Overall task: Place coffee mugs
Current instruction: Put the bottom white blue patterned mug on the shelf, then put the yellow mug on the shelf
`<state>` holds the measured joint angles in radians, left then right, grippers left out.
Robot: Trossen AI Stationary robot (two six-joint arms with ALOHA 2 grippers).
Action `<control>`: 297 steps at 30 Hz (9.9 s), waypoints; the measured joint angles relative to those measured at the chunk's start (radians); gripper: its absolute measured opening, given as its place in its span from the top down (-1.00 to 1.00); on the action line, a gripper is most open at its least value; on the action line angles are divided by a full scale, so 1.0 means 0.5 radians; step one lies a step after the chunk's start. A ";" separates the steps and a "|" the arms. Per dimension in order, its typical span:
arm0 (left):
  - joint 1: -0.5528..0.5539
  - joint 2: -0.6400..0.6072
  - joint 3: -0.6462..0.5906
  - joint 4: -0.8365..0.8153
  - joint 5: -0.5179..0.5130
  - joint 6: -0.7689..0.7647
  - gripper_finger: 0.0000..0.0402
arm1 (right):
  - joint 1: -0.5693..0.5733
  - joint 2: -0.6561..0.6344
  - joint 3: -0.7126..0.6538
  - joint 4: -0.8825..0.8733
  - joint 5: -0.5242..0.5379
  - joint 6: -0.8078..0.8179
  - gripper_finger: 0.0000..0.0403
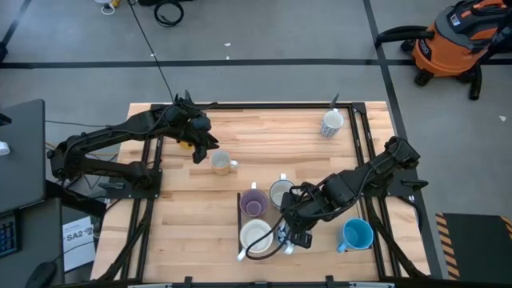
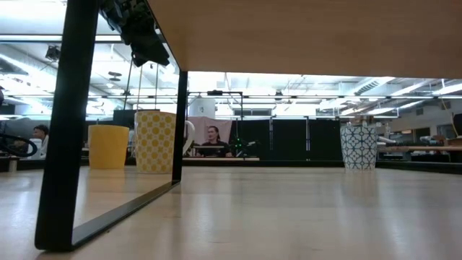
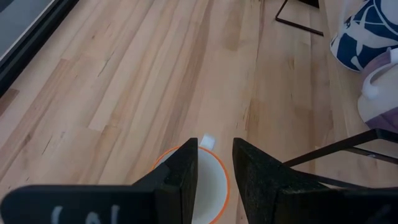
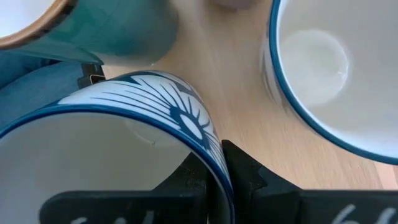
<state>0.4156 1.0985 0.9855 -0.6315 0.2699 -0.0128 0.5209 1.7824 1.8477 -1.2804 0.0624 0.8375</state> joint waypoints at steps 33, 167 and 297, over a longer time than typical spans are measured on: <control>0.000 0.000 0.000 -0.001 0.000 -0.001 0.47 | -0.010 0.054 0.004 -0.076 -0.100 0.068 0.82; 0.000 -0.001 0.000 -0.001 0.001 -0.006 0.47 | 0.224 -0.264 -0.298 0.285 0.086 0.083 0.44; 0.352 0.917 0.975 -0.496 -0.836 0.011 0.88 | -0.590 -0.690 -0.296 -0.073 0.033 -1.078 0.44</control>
<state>0.5915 1.5567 1.4733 -0.8796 -0.1480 -0.0075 0.2261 1.4372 1.6997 -1.3170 0.0791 0.2983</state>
